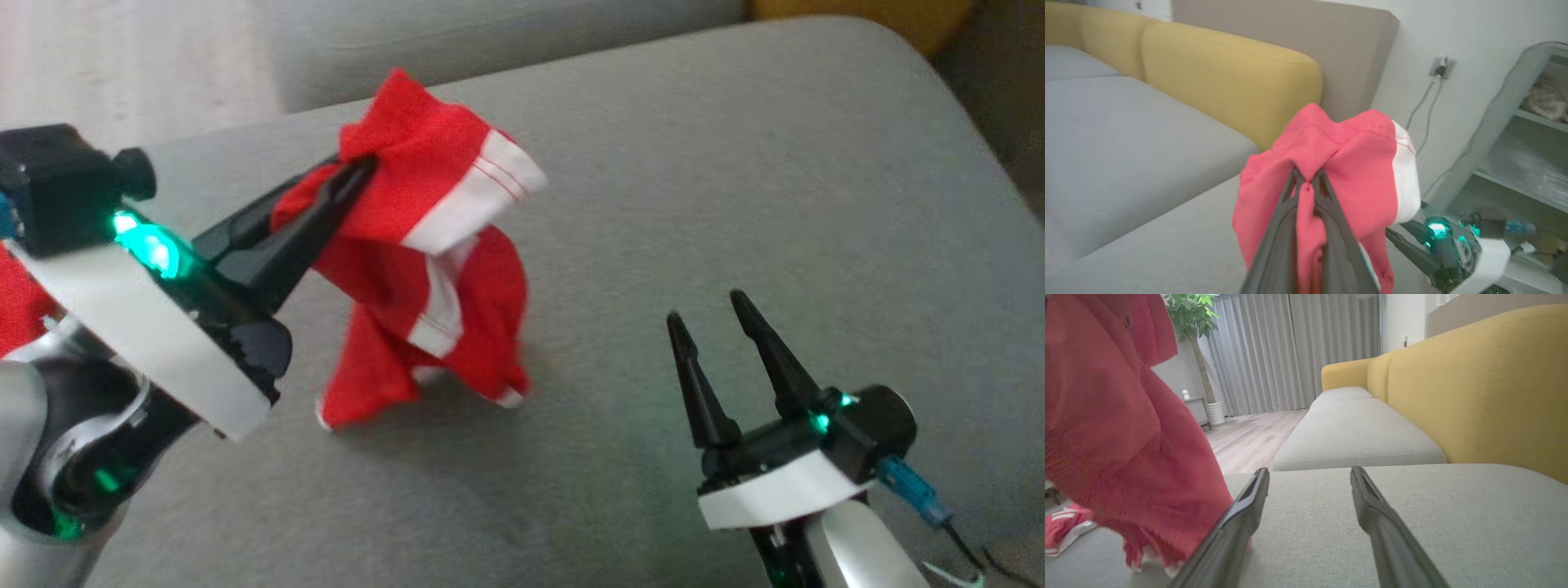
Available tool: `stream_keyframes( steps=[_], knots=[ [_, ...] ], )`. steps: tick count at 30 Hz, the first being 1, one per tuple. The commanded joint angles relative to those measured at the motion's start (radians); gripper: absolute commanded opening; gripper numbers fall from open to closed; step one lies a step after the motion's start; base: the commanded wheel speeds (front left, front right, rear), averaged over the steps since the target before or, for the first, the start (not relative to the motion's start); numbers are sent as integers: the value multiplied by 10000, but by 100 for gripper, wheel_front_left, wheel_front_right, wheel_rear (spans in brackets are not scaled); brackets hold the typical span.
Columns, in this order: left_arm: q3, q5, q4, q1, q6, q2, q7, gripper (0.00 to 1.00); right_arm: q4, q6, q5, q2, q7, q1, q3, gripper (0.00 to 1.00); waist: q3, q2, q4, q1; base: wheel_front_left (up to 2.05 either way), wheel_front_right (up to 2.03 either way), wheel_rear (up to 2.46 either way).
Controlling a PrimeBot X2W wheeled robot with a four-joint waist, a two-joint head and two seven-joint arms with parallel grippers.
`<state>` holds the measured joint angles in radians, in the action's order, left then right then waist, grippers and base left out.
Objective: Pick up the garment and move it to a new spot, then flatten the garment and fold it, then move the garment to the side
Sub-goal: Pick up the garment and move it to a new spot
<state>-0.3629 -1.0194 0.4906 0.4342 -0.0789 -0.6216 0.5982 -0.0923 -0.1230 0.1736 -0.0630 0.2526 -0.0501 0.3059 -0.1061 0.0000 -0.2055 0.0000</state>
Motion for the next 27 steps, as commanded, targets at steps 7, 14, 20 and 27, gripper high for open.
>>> stream_keyframes(
  steps=[7,14,20,27],
  knots=[
    [42,-154,-830,1603,215,-336,889,0,575,-77,615,123,92,-899,626,100,-920,0,-2151,0,0,0,0],
    [-1149,1006,-4511,2288,258,991,279,0,678,-77,1214,126,92,-1234,990,100,-1530,0,-3329,0,0,0,0],
    [-1411,2429,-7797,3155,273,1821,-1721,4,862,-77,1501,126,92,-1330,881,100,-1989,0,-3564,0,0,0,0],
    [-1455,3576,-10181,3461,465,2234,-4437,100,767,-77,1415,127,92,-1263,874,100,-1868,0,-3490,0,0,0,0]
  ],
)
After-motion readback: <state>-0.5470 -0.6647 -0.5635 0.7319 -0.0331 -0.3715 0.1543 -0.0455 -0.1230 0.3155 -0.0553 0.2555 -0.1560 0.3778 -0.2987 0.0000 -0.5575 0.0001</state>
